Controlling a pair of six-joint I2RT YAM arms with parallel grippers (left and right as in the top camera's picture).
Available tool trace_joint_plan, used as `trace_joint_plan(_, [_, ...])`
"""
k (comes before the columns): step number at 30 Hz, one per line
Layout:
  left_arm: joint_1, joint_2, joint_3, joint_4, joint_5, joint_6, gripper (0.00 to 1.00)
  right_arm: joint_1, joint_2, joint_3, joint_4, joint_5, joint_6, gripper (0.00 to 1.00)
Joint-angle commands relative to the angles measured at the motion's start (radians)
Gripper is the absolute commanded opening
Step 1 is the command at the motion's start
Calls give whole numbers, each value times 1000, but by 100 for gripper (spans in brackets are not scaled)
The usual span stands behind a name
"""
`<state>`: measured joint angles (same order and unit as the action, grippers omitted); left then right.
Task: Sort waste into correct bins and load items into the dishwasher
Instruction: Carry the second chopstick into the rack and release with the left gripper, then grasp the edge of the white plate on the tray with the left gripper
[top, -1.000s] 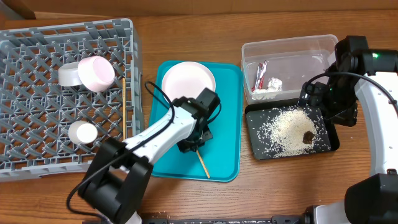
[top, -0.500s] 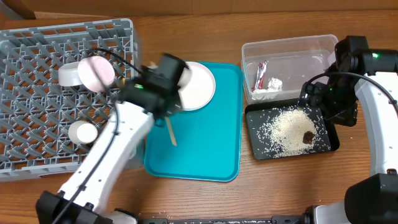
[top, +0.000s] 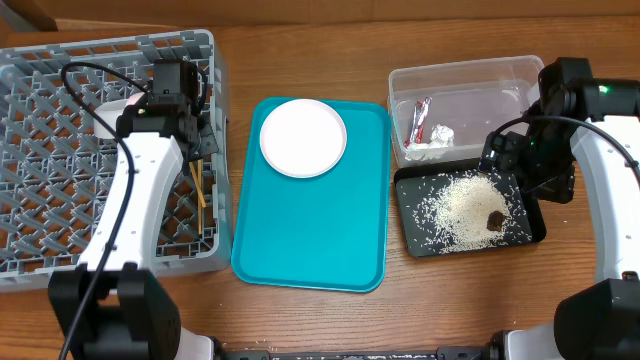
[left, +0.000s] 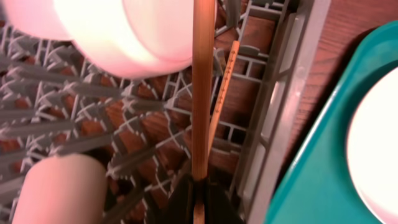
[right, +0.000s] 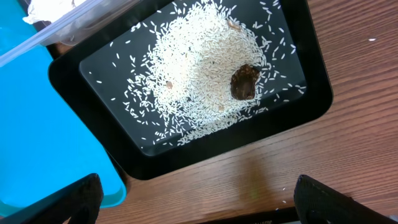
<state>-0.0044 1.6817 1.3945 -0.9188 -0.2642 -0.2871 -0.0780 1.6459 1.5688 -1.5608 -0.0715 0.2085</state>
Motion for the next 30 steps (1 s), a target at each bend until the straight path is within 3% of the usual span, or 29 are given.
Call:
trace_joint_plan(1, [2, 34, 13, 23, 14, 109, 8, -3, -8, 4, 3, -1, 1, 100])
trace_joint_plan(8, [-10, 23, 47, 14, 64, 112, 41, -3, -8, 4, 3, -1, 1, 100])
trace_joint_plan(12, [-72, -11, 92, 8, 252, 173, 56, -3, -8, 4, 3, -1, 1, 100])
trace_joint_plan(16, [-195, -8, 93, 37, 302, 229, 59, -3, -8, 4, 4, -1, 1, 100])
trace_joint_plan(24, [-440, 102, 93, 126, 241, 301, 60, -3, -8, 4, 3, -1, 1, 100])
trace_joint_plan(30, [-507, 241, 93, 175, 156, 300, 61, -3, -8, 4, 3, -1, 1, 100])
